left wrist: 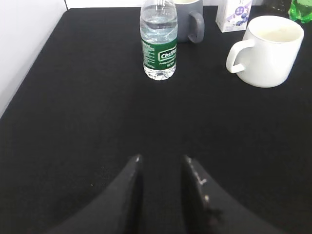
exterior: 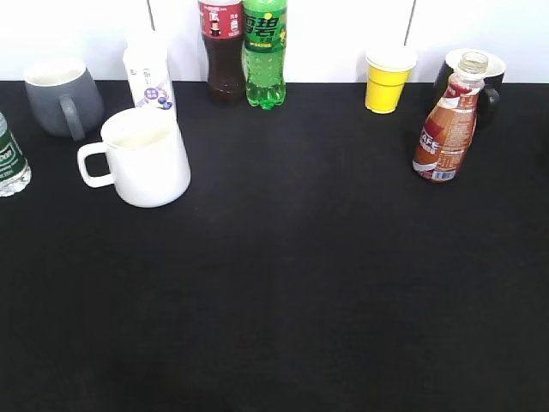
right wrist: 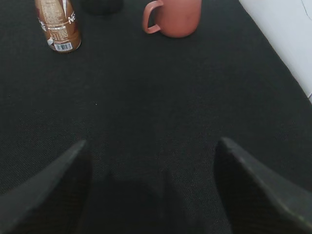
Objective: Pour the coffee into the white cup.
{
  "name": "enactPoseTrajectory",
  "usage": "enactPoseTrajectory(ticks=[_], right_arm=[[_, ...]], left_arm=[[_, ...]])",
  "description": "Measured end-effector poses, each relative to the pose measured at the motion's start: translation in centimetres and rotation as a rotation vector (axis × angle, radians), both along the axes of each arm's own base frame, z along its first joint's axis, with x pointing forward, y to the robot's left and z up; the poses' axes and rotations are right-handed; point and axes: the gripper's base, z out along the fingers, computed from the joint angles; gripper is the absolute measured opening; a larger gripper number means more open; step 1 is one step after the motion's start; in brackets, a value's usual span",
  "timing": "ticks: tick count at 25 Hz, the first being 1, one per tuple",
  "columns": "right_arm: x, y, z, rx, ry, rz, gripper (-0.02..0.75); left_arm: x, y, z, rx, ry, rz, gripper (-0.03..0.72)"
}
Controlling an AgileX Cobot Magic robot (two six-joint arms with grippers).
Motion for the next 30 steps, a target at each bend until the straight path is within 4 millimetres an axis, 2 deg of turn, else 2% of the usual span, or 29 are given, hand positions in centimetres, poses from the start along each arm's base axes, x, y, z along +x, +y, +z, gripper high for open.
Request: enactPoseTrajectory(ticks=[15, 16, 18, 19, 20, 23, 25, 26, 28, 29, 30], right_arm=[[0.0, 0.0, 0.0, 0.0, 0.0, 0.0, 0.592], [0.0, 0.0, 0.0, 0.0, 0.0, 0.0, 0.592], [0.0, 0.0, 0.0, 0.0, 0.0, 0.0, 0.592], [0.0, 0.0, 0.0, 0.0, 0.0, 0.0, 0.592], [0.0, 0.0, 0.0, 0.0, 0.0, 0.0, 0.592], [0.0, 0.0, 0.0, 0.0, 0.0, 0.0, 0.592], [0.0, 0.0, 0.0, 0.0, 0.0, 0.0, 0.592], [0.0, 0.0, 0.0, 0.0, 0.0, 0.0, 0.592], [0.0, 0.0, 0.0, 0.0, 0.0, 0.0, 0.592], [0.0, 0.0, 0.0, 0.0, 0.0, 0.0, 0.592], [0.0, 0.0, 0.0, 0.0, 0.0, 0.0, 0.592]], left_arm=[[0.0, 0.0, 0.0, 0.0, 0.0, 0.0, 0.219], [0.1, 0.0, 0.0, 0.0, 0.005, 0.0, 0.276], [1.1, -0.1, 0.9, -0.002, 0.017, -0.004, 0.468], [2.0, -0.1, 1.9, 0.002, 0.005, -0.008, 0.535], [3.5, -0.2, 3.0, 0.014, -0.014, -0.018, 0.557], [9.3, -0.8, 5.9, 0.004, -0.144, -0.063, 0.569], [13.0, -1.0, 6.1, -0.002, -0.197, -0.074, 0.569], [14.6, -1.2, 5.7, -0.018, -0.214, -0.084, 0.569], [17.0, -2.6, 2.9, -0.041, -0.216, -0.151, 0.569], [18.2, -3.6, 0.5, -0.064, -0.177, -0.186, 0.569], [18.5, -4.4, -2.0, -0.087, -0.137, -0.21, 0.569]])
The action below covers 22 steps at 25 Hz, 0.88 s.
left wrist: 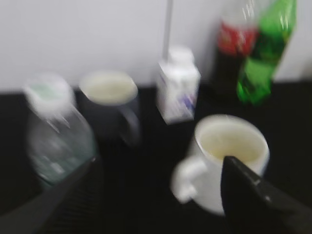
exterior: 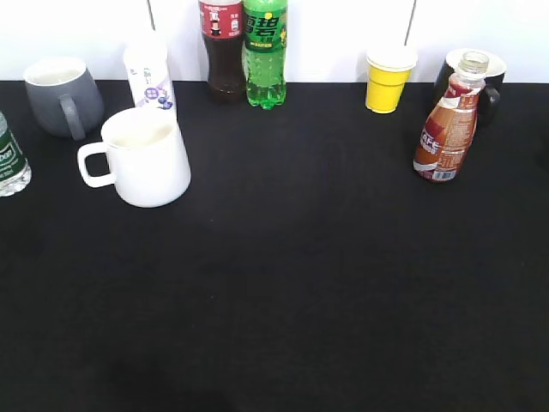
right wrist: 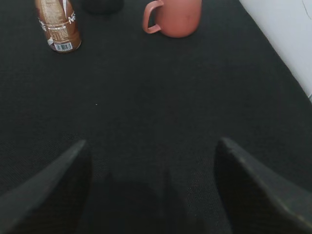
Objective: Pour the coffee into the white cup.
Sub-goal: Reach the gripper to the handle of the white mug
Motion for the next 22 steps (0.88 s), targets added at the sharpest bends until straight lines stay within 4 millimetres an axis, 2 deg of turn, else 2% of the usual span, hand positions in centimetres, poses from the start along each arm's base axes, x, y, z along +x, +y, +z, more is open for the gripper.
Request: enactPoseTrajectory(ticks=[2, 4, 10, 20, 22], right_arm=[[0.0, 0.0, 0.0, 0.0, 0.0, 0.0, 0.592], [0.0, 0.0, 0.0, 0.0, 0.0, 0.0, 0.592], [0.0, 0.0, 0.0, 0.0, 0.0, 0.0, 0.592], [0.0, 0.0, 0.0, 0.0, 0.0, 0.0, 0.592], [0.0, 0.0, 0.0, 0.0, 0.0, 0.0, 0.592]], left_arm=[[0.4, -1.4, -4.3, 0.008, 0.0, -0.049, 0.569], [1.6, -2.5, -6.8, 0.03, -0.016, -0.071, 0.569], [4.7, -3.2, -11.6, 0.06, -0.06, -0.029, 0.533], [9.8, -3.9, -13.6, 0.043, -0.062, 0.072, 0.531], [11.0, -4.0, -14.2, 0.048, -0.055, 0.072, 0.508]])
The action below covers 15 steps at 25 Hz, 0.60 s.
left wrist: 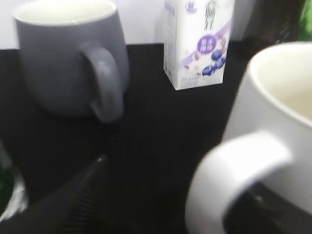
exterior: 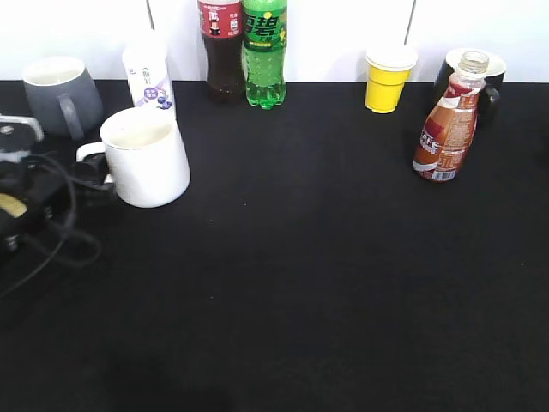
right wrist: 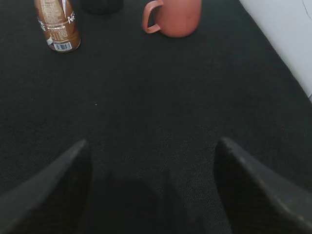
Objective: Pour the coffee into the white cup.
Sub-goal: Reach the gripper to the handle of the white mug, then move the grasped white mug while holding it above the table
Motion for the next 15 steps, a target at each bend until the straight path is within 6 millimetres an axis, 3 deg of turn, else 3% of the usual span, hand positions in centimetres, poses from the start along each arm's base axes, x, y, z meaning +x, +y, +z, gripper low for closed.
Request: enactPoseTrajectory(ticks=[2, 3, 5, 9, 13, 15], right_arm=[[0.0, 0.0, 0.0, 0.0, 0.0, 0.0, 0.592], [0.0, 0.0, 0.0, 0.0, 0.0, 0.0, 0.592], [0.0, 0.0, 0.0, 0.0, 0.0, 0.0, 0.592], [0.0, 0.0, 0.0, 0.0, 0.0, 0.0, 0.592], [0.0, 0.0, 0.0, 0.0, 0.0, 0.0, 0.592], [0.0, 0.0, 0.0, 0.0, 0.0, 0.0, 0.592]], left_arm=[[1.9, -0.1, -0.1, 0.0, -0.024, -0.006, 0.455], [2.8, -0.1, -0.3, 0.006, -0.034, -0.019, 0.376], [3.5, -0.5, -0.6, 0.023, -0.051, -0.077, 0.089], [3.3, -1.2, -0.2, 0.012, -0.073, -0.158, 0.082], [1.5, -3.3, 5.1, -0.053, -0.18, -0.428, 0.067], [1.0, -4.0, 6.8, -0.073, -0.219, -0.514, 0.067]])
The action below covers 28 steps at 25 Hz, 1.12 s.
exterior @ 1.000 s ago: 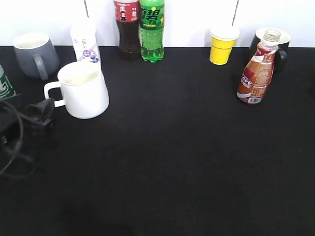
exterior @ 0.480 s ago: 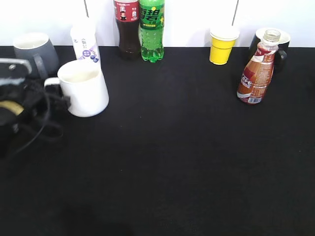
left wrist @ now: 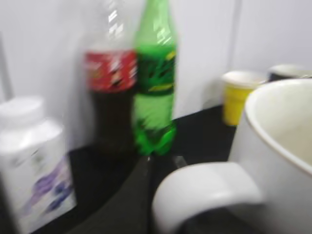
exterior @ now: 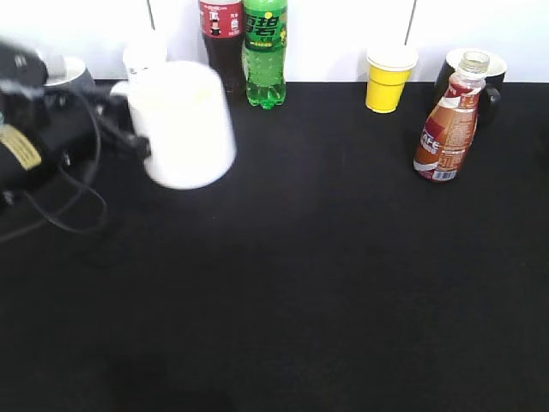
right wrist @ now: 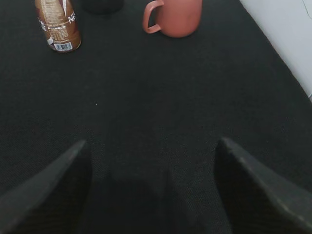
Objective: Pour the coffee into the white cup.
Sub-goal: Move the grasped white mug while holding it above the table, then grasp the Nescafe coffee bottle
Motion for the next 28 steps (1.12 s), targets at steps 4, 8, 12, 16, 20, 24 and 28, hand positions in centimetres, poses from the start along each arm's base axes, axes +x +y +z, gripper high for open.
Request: enactPoseTrajectory(ticks=[4, 8, 12, 16, 20, 24, 28], right_arm=[[0.0, 0.0, 0.0, 0.0, 0.0, 0.0, 0.592], [0.0, 0.0, 0.0, 0.004, 0.0, 0.002, 0.592], [0.5, 0.1, 0.9, -0.053, -0.058, 0.035, 0.592], [6.2, 1.1, 4.3, -0.002, -0.277, 0.107, 0.592], [13.6, 1.5, -1.3, -0.002, -0.207, 0.124, 0.592], [17.5, 1.8, -5.7, 0.003, -0.234, 0.135, 0.592], [20.7, 2.1, -7.9, 0.002, -0.302, 0.156, 0.592]], left_arm=[[0.2, -2.1, 1.8, 0.049, -0.088, -0.188, 0.066], [-0.6, -3.8, 1.4, 0.07, -0.041, -0.249, 0.066], [-0.7, -3.9, 1.3, 0.084, -0.034, -0.256, 0.065], [-0.7, -3.9, 1.3, 0.086, -0.032, -0.255, 0.065], [-0.7, -3.9, 1.3, 0.084, -0.032, -0.253, 0.064], [-0.7, -3.9, 1.3, 0.083, -0.031, -0.252, 0.064], [-0.6, -3.9, 1.3, 0.08, -0.03, -0.248, 0.064]])
